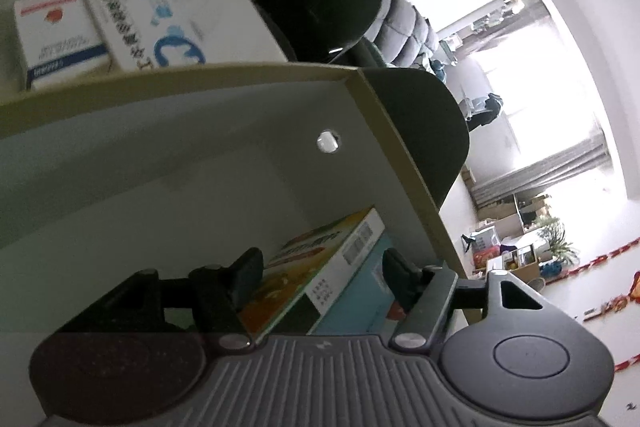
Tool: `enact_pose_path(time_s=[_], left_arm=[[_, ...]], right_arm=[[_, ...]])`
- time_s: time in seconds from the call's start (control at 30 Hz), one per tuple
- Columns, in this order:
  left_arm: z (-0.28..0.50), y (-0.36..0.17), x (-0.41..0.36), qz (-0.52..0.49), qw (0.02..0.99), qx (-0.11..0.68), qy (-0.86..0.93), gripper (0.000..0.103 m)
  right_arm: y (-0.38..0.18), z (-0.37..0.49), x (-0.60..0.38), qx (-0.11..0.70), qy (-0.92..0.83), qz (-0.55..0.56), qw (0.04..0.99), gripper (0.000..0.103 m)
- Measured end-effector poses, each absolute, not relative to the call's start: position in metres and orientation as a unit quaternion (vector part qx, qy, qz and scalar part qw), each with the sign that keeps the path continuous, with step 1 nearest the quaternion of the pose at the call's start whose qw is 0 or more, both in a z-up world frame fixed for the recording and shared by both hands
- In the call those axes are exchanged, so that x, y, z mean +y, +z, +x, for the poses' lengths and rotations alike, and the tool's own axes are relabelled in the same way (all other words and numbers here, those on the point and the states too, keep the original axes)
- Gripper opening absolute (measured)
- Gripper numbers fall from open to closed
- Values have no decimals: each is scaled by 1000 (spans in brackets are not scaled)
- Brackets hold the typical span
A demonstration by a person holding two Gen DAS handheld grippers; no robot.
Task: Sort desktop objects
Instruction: 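Open the right gripper and withdraw it from the beige box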
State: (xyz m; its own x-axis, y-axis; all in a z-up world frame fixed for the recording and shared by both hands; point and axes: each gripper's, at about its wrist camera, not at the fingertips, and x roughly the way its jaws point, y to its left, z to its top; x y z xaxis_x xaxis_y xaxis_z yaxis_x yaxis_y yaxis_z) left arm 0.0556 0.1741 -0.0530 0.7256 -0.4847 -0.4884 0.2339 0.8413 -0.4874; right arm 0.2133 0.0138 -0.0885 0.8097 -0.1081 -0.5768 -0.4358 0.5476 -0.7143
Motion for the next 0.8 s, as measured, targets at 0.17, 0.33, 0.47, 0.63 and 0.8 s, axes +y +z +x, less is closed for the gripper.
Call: enact_pose_path(time_s=[0.17, 0.33, 0.47, 0.63, 0.8], left_arm=[[54, -52, 175, -197, 909, 313, -194, 100], [51, -50, 176, -197, 910, 313, -190, 100], [50, -50, 174, -184, 913, 318, -177, 101], [50, -50, 175, -155, 920, 326, -150, 101], [51, -50, 180, -134, 923, 333, -135, 103]], right_arm=[[-69, 214, 6, 286, 102, -431, 850, 71], [-43, 208, -6, 285, 106, -378, 874, 74], [-21, 204, -18, 283, 100, -329, 895, 76], [-1, 189, -34, 286, 100, -249, 920, 79], [12, 171, -49, 283, 104, -182, 936, 82]])
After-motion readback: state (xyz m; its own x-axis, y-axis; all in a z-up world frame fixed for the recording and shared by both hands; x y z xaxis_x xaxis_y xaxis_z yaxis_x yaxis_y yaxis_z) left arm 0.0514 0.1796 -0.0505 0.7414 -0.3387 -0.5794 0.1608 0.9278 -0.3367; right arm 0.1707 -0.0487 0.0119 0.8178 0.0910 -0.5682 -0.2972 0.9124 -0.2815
